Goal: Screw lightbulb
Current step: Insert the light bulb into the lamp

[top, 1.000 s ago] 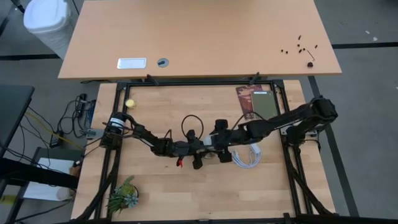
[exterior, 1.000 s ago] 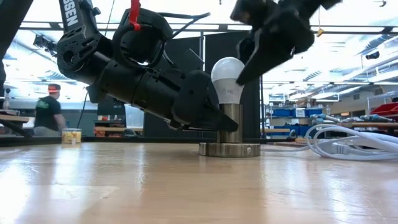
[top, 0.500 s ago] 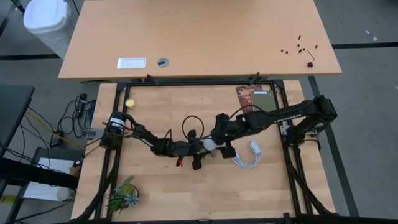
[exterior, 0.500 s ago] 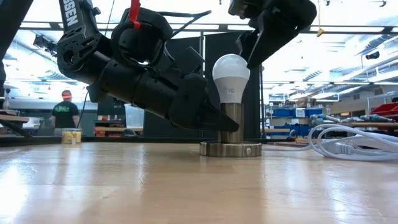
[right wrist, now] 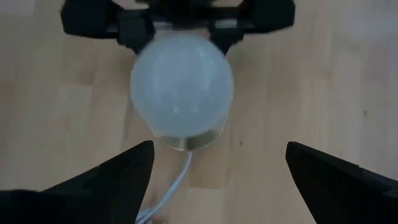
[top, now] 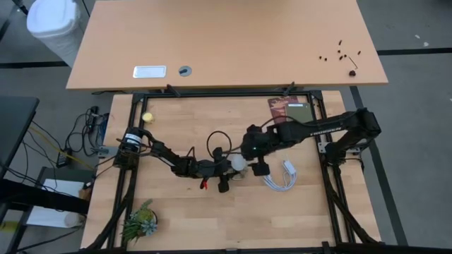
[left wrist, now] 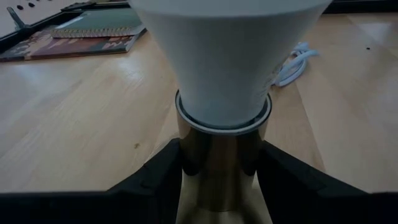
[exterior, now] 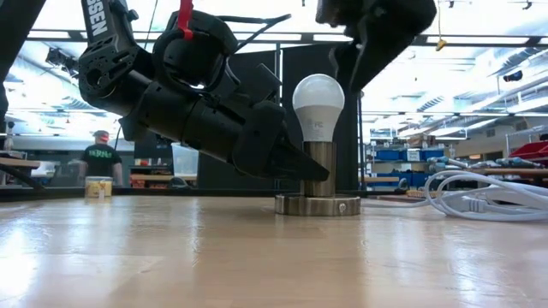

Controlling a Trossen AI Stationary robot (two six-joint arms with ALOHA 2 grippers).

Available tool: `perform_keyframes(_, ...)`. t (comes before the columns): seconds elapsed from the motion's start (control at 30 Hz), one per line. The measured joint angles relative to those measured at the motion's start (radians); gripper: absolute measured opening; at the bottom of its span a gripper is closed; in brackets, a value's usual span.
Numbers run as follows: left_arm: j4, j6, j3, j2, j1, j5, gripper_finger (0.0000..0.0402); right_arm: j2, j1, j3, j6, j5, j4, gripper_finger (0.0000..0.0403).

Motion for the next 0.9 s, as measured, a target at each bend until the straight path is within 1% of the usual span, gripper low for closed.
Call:
perform_keyframes(0.07, 0.002, 0.001, 0.000, 0.000, 0.000, -0.001, 0.0184, 0.015, 0.009, 0.042, -0.008, 0.003, -0.060, 0.0373)
perform_keyframes(0.13, 0.004, 0.001, 0.000, 0.000, 0.000, -0.005, 0.0184, 0.039, 0.021, 0.089, -0.019, 0.005, -0.071, 0.0373)
perform_keyframes(0.2, 0.003, 0.002, 0.000, 0.000, 0.000, -0.006, 0.0184, 0.068, 0.031, 0.120, -0.028, 0.009, -0.120, 0.0373)
perform_keyframes(0.37, 0.003, 0.001, 0.000, 0.000, 0.000, -0.006, 0.0184, 0.126, 0.043, 0.142, -0.046, 0.012, -0.132, 0.0373)
perform_keyframes(0.6, 0.007, -0.002, 0.000, 0.000, 0.000, -0.005, 0.0184, 0.184, 0.043, 0.149, -0.079, 0.013, -0.102, 0.0373)
perform_keyframes(0.9, 0.006, -0.003, -0.001, 0.000, 0.000, -0.004, 0.0184, 0.279, 0.043, 0.276, -0.109, 0.013, -0.158, 0.0373)
